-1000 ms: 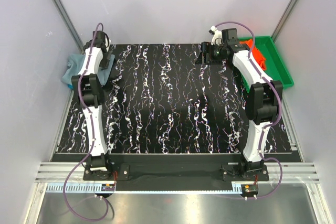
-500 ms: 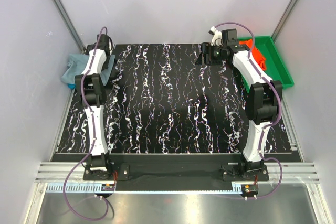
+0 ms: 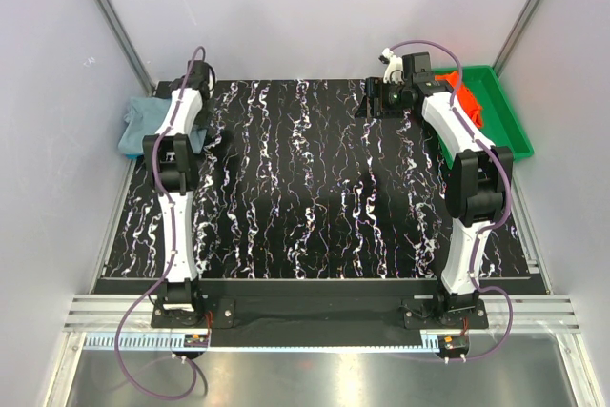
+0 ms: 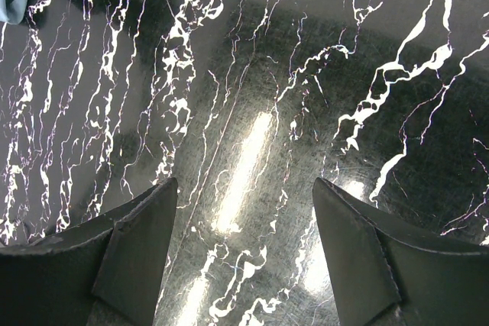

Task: Fold and stack the t-shirts
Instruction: Neatly place the folded tshirt to the corner

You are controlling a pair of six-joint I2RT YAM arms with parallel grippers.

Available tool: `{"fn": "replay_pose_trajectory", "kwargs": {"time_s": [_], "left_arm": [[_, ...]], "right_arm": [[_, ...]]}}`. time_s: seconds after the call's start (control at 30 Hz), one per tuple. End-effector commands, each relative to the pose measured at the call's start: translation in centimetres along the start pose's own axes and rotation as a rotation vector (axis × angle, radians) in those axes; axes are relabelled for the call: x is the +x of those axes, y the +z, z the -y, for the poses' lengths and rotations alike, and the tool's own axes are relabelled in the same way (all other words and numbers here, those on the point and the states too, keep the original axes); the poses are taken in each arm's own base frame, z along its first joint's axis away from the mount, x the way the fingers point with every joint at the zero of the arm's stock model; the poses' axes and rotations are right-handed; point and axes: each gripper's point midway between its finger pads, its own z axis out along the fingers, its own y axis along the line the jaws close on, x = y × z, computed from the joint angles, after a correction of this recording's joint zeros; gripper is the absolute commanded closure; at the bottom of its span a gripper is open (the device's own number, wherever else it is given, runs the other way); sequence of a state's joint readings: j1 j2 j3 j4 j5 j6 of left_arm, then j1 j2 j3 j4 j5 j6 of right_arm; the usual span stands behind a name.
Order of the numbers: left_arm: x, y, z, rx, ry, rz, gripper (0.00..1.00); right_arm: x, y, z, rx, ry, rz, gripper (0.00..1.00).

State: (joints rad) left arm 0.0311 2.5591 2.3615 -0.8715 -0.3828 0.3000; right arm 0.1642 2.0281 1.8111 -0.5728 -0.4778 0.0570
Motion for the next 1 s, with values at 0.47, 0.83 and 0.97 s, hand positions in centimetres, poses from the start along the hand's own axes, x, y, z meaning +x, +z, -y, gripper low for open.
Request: {"fn": "replay_pose_trajectory", "kwargs": {"time_s": [0.47,0.83,0.97], "left_arm": [[-3.4,-4.7,-10.1,-0.170,-0.194,0.165,0.16],[0.4,1.1,-13.6,-0.286,-0.180,0.056,0.17],[2.1,3.2,-12.9,-0.282,-0.134,0.002,0.16]], "right_arm": [[-2.3,-1.2,-0.5,0.001,-0.039,0.069,0.20],[-1.2,-1.8,-0.6,0.003,-0.042,0.051,0.21],[-1.0,-1.8,-0.6,0.004,-0.040,0.047,0.21]]}}
